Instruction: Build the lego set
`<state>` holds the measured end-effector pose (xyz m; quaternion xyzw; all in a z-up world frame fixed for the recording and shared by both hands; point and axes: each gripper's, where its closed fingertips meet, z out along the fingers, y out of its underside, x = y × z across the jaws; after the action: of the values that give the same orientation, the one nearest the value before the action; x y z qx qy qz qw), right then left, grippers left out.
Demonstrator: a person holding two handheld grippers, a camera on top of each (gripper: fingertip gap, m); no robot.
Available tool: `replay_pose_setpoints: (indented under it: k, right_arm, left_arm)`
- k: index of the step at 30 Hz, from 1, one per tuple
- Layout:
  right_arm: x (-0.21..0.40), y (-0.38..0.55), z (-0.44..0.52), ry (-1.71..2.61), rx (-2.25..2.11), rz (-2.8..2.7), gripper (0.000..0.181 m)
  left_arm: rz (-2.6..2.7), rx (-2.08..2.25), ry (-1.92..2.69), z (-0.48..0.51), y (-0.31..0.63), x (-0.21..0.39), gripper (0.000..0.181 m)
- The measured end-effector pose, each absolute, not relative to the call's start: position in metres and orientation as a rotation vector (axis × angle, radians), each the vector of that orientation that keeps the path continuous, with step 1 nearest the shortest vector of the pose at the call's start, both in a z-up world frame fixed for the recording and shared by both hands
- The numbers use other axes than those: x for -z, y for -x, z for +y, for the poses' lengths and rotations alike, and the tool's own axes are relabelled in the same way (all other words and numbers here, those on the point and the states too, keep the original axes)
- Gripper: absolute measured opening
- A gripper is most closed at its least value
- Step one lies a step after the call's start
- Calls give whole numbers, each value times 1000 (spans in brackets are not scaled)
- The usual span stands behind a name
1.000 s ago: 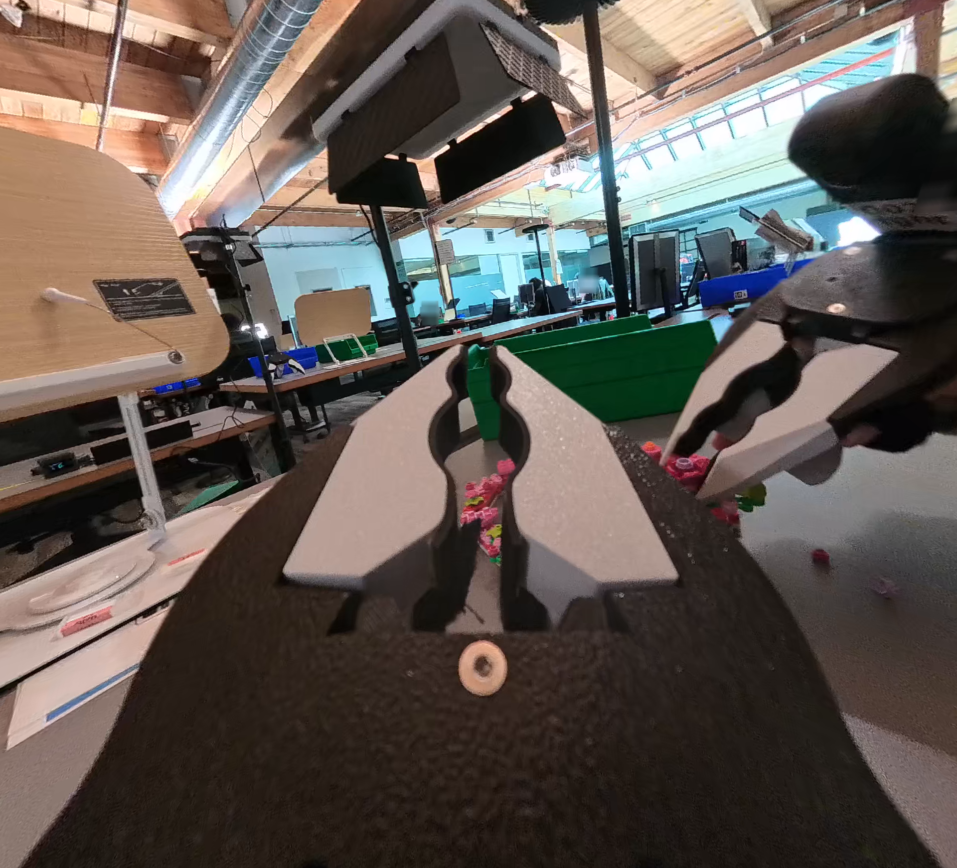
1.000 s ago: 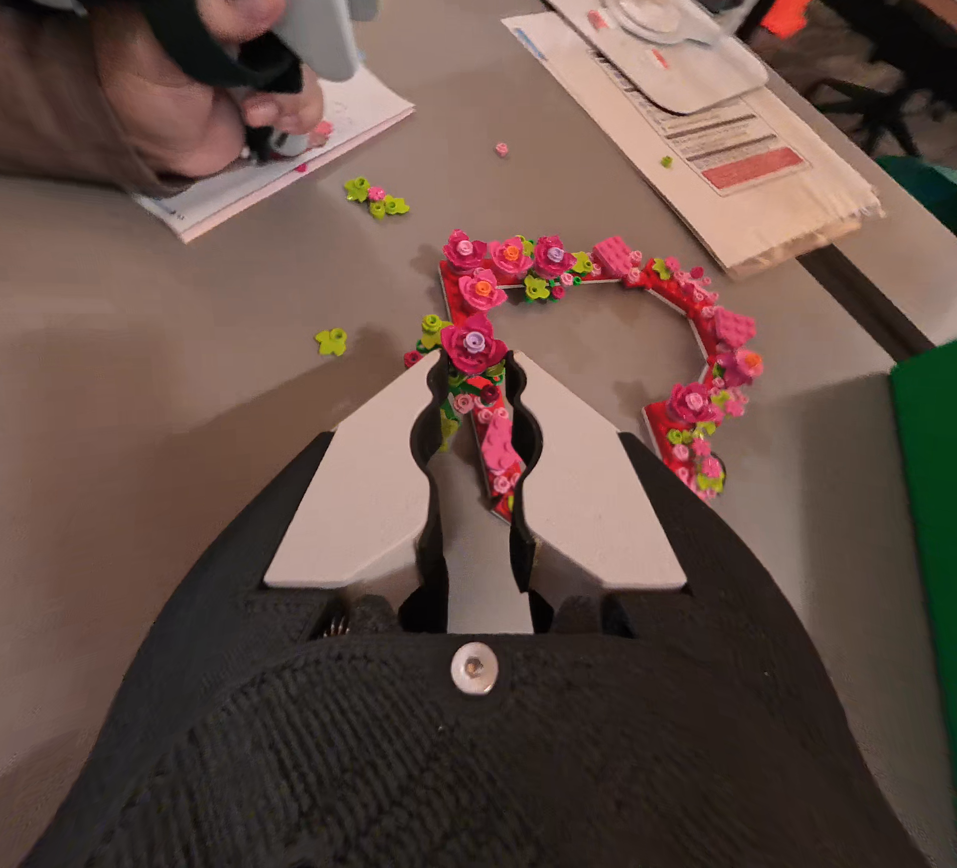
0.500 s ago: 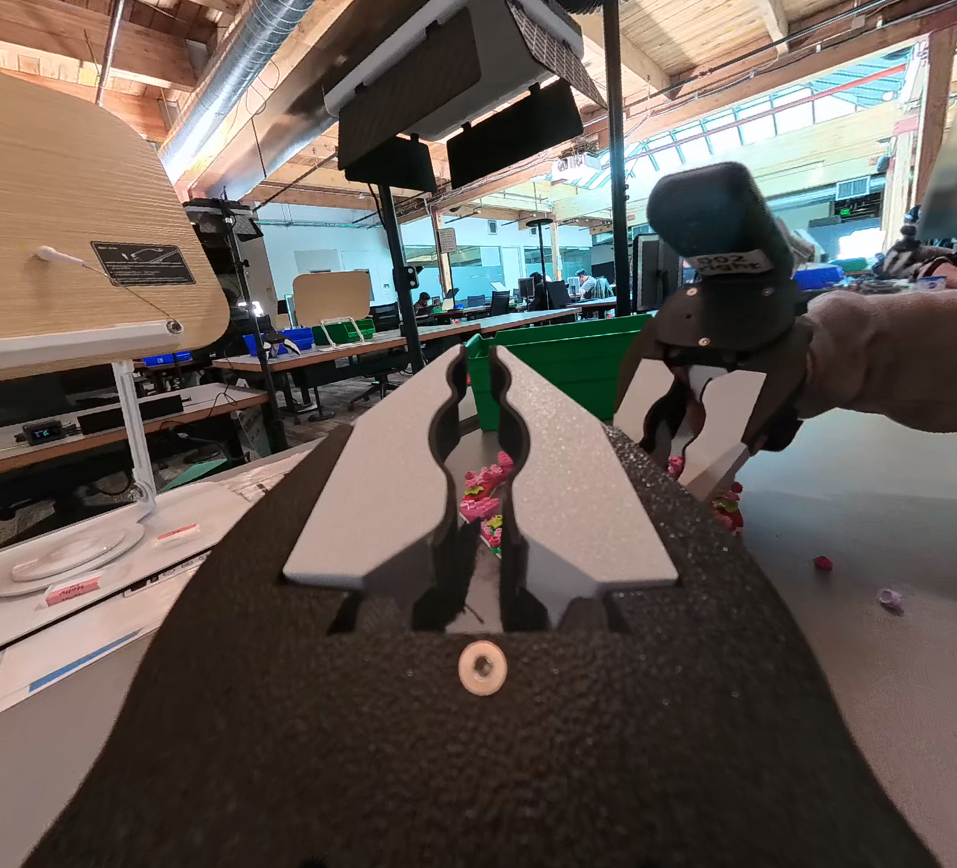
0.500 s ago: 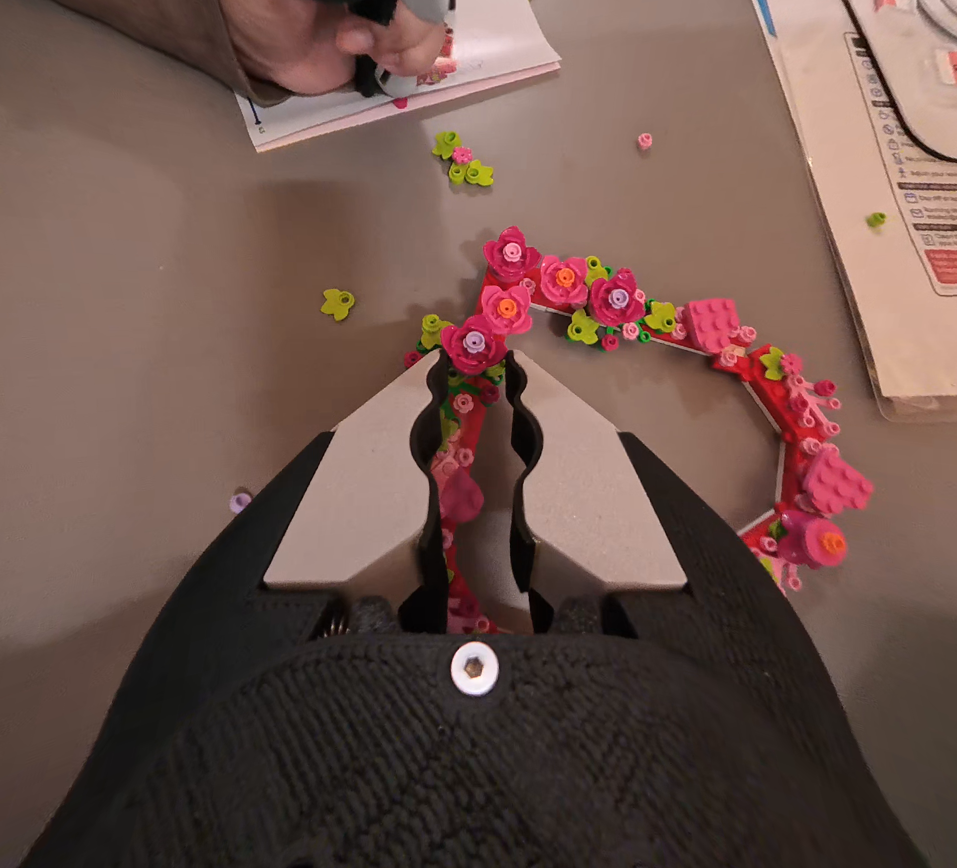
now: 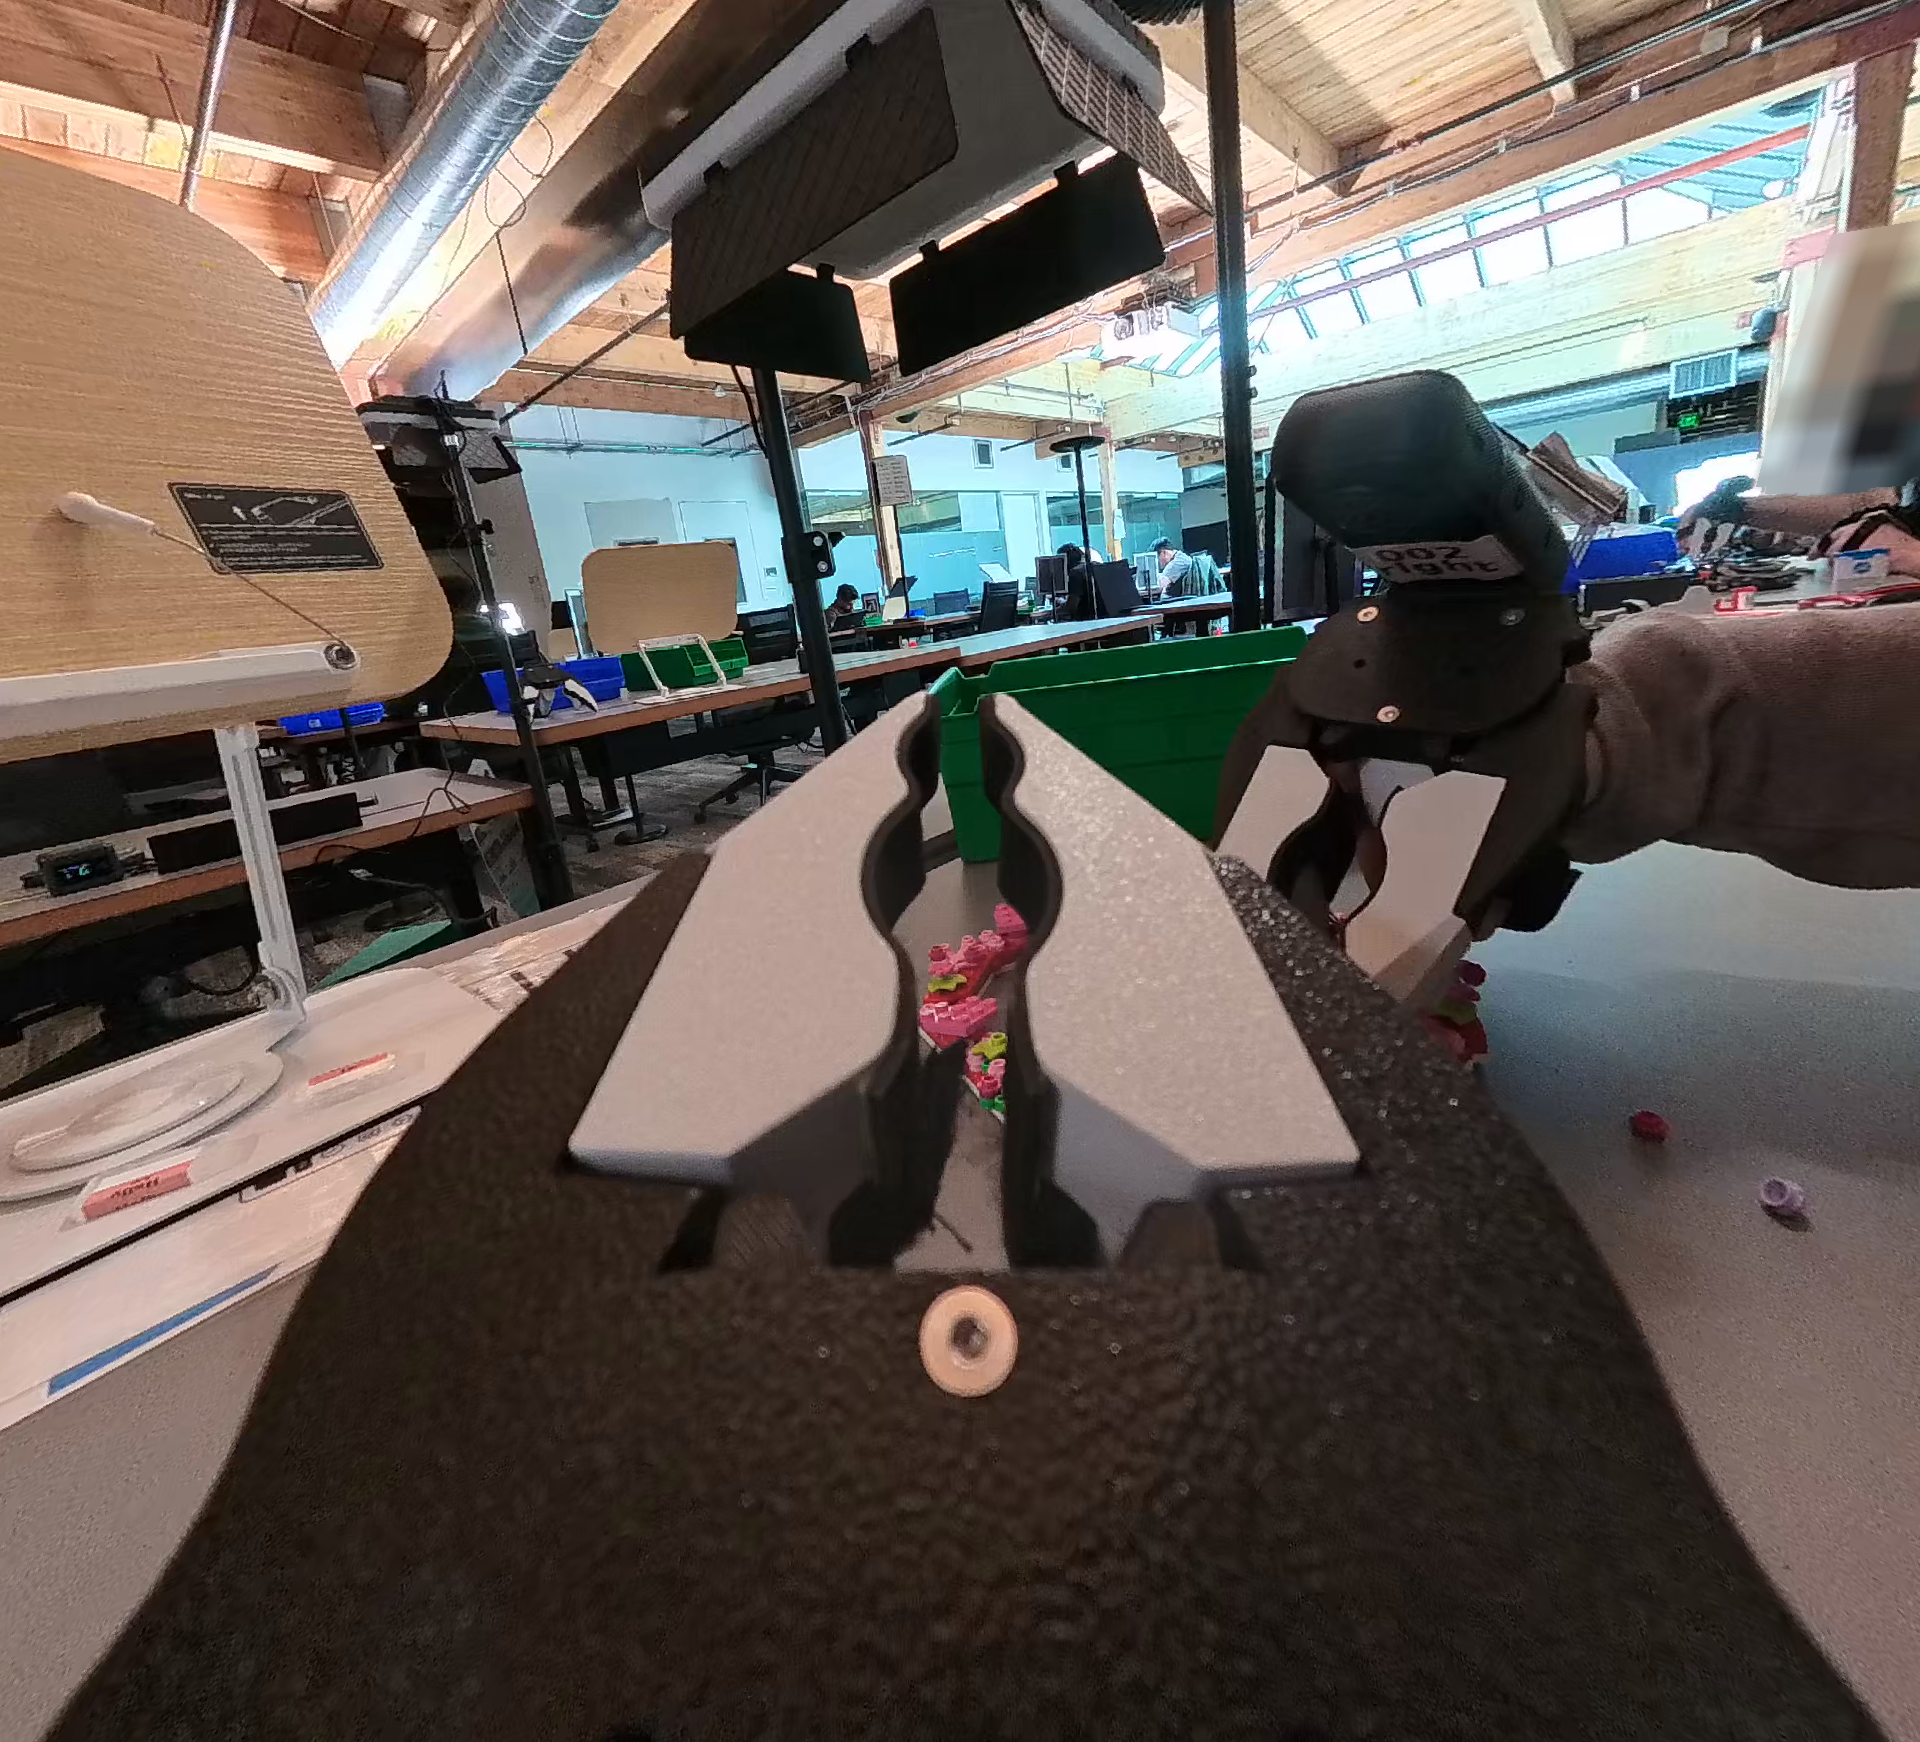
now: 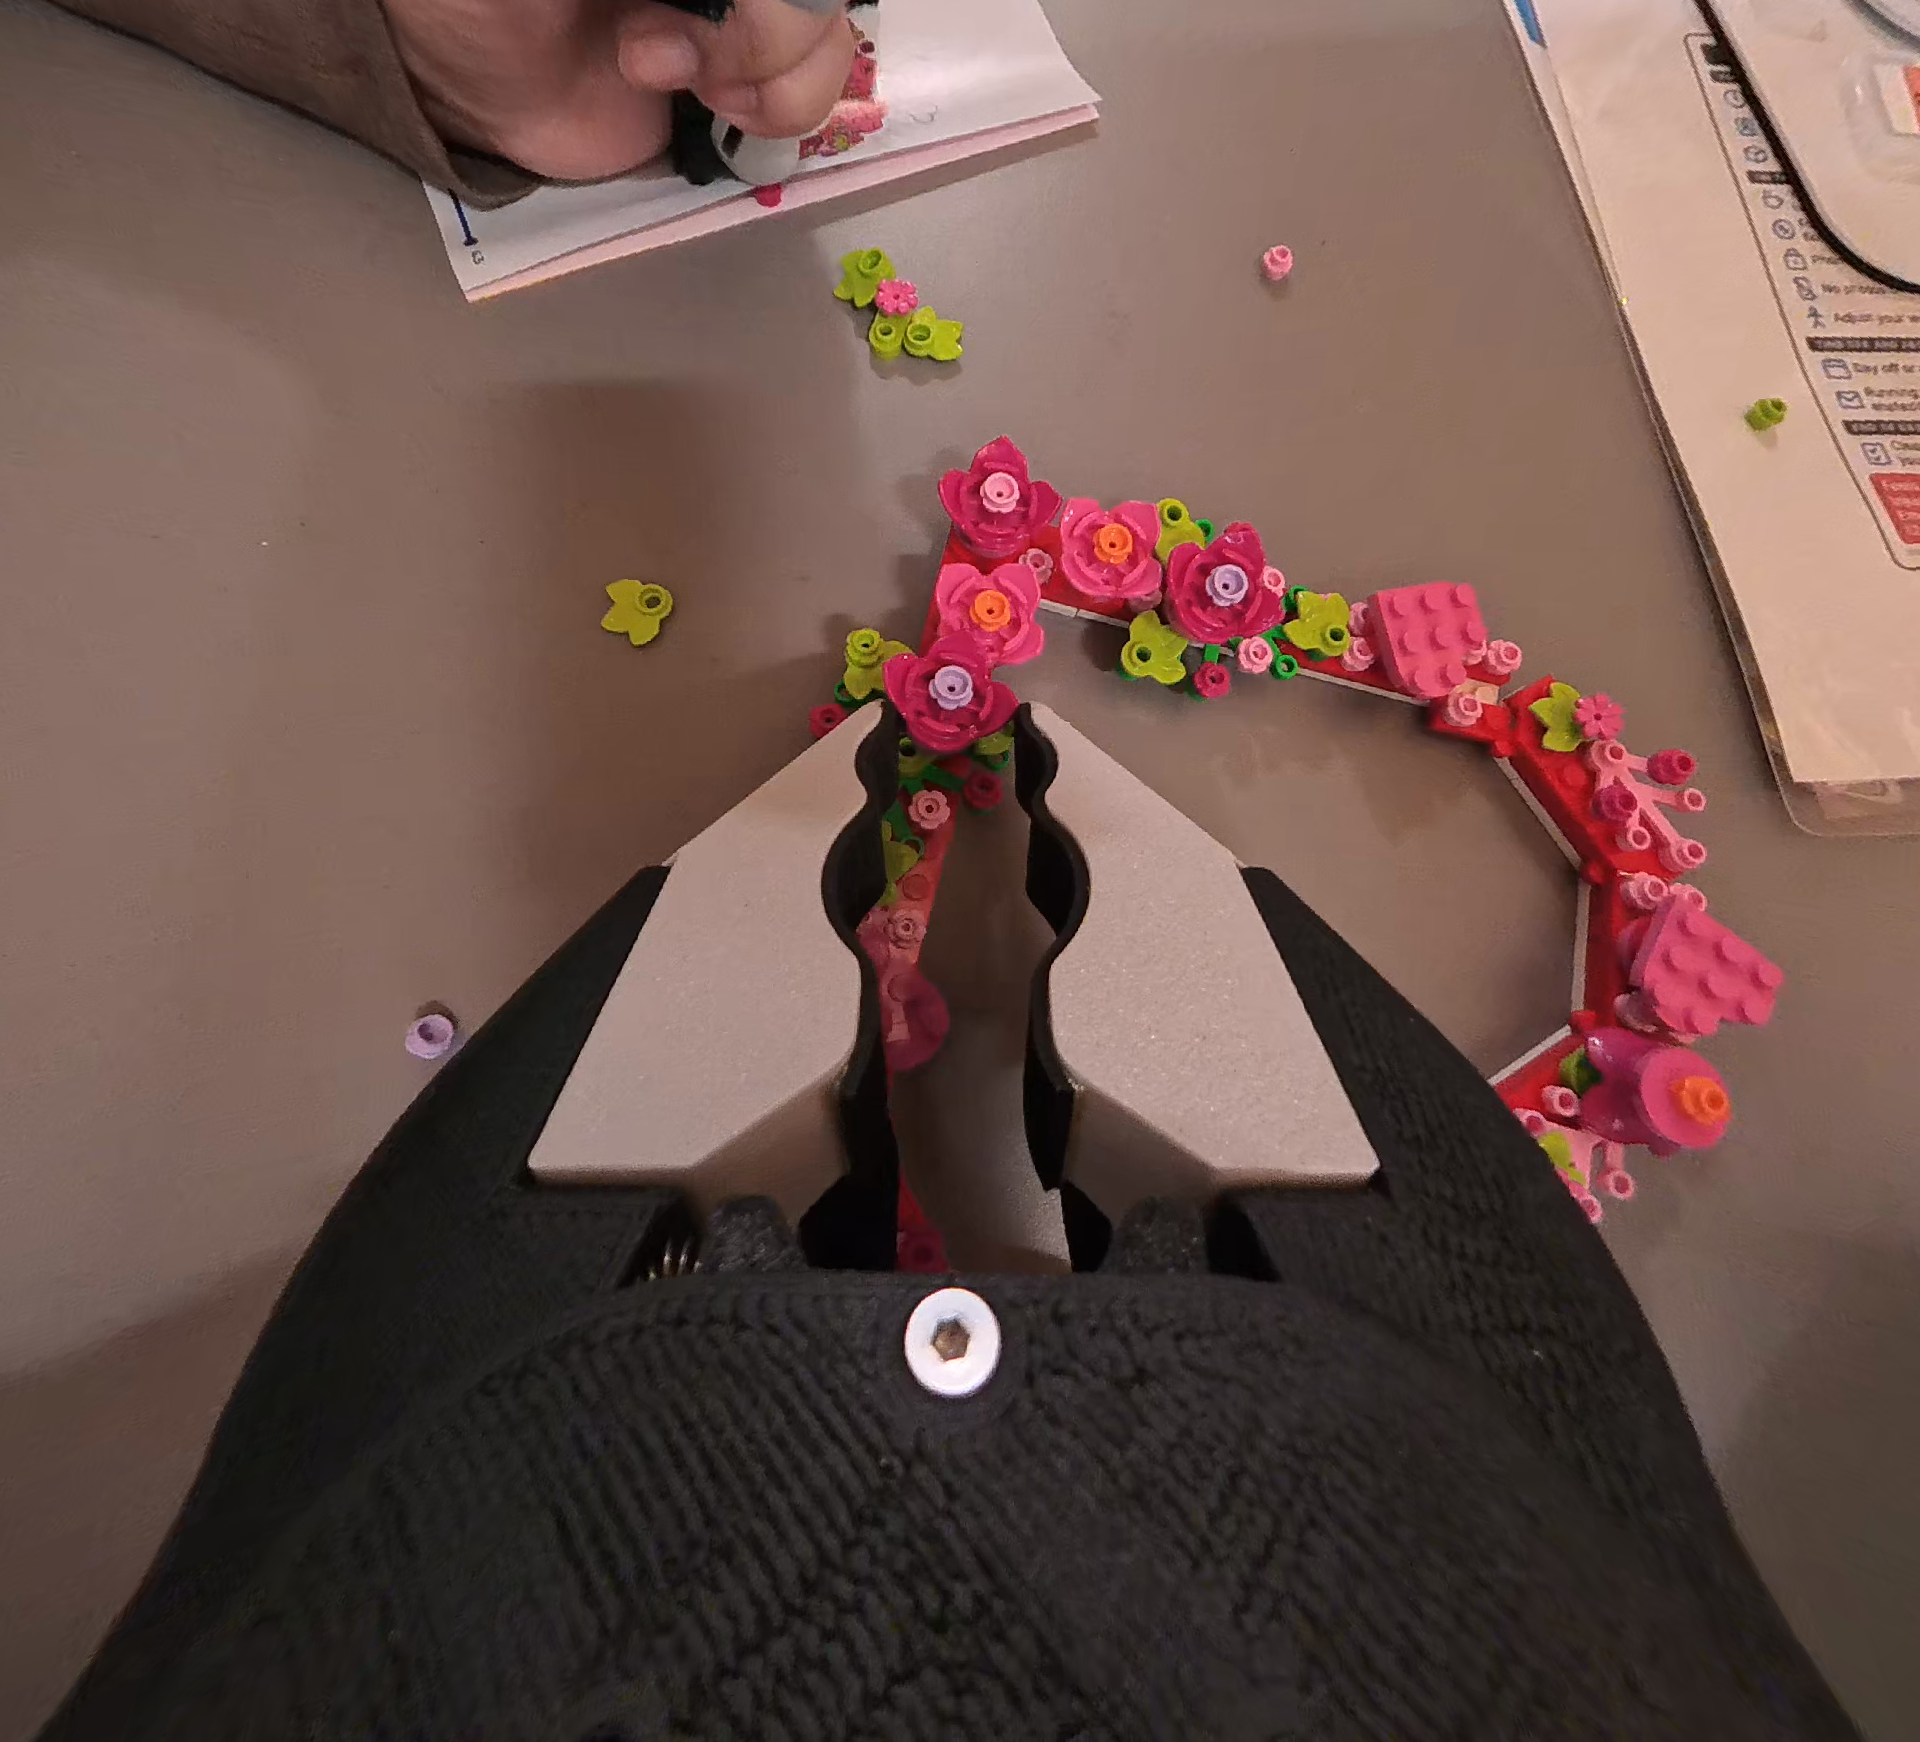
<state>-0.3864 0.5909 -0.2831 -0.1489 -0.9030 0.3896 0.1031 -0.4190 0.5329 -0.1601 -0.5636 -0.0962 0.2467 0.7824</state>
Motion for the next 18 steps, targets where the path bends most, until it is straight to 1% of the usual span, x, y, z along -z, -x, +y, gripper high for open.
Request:
replay_pose_setpoints:
  k: [18]
  right_arm:
    - [286,391,594,491,-1116,-2639,20]
  left_arm:
    - [-203,-533,1220,534,419,160,4]
